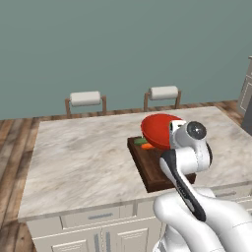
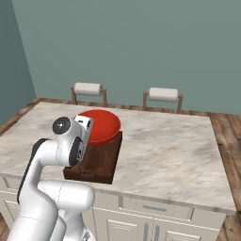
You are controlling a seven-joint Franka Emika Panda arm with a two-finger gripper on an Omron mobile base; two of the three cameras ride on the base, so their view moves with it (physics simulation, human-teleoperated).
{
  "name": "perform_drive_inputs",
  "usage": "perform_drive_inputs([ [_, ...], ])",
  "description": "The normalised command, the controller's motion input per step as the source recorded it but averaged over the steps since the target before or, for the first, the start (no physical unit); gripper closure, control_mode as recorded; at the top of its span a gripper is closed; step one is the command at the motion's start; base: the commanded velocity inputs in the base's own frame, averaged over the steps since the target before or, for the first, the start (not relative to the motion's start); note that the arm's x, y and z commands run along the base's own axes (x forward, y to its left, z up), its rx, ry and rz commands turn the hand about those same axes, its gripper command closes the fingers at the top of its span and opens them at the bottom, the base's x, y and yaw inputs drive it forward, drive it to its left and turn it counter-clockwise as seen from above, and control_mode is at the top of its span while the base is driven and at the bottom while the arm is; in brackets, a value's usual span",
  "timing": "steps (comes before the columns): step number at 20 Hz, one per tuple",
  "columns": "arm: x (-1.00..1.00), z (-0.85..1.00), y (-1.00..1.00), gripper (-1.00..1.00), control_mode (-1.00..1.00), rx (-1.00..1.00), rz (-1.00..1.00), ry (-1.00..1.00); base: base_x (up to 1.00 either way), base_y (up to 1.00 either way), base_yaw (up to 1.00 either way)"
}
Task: Place the two vegetables and bowl onto the tray for setting up a vegetable dip station.
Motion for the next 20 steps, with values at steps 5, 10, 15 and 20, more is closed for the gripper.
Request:
perform_drive_inputs([
  [5, -0.20, 0.00, 0.00, 1.00, -1.00, 0.00, 0.03, 0.04, 0.00, 0.00, 0.00],
  [10, -0.05, 0.00, 0.01, 1.00, -1.00, 0.00, 0.01, 0.04, 0.00, 0.00, 0.00],
  [15, 0.00, 0.00, 0.00, 1.00, -1.00, 0.00, 0.00, 0.08, 0.00, 0.00, 0.00],
  [20, 0.01, 0.00, 0.00, 1.00, -1.00, 0.00, 0.00, 0.04, 0.00, 0.00, 0.00],
])
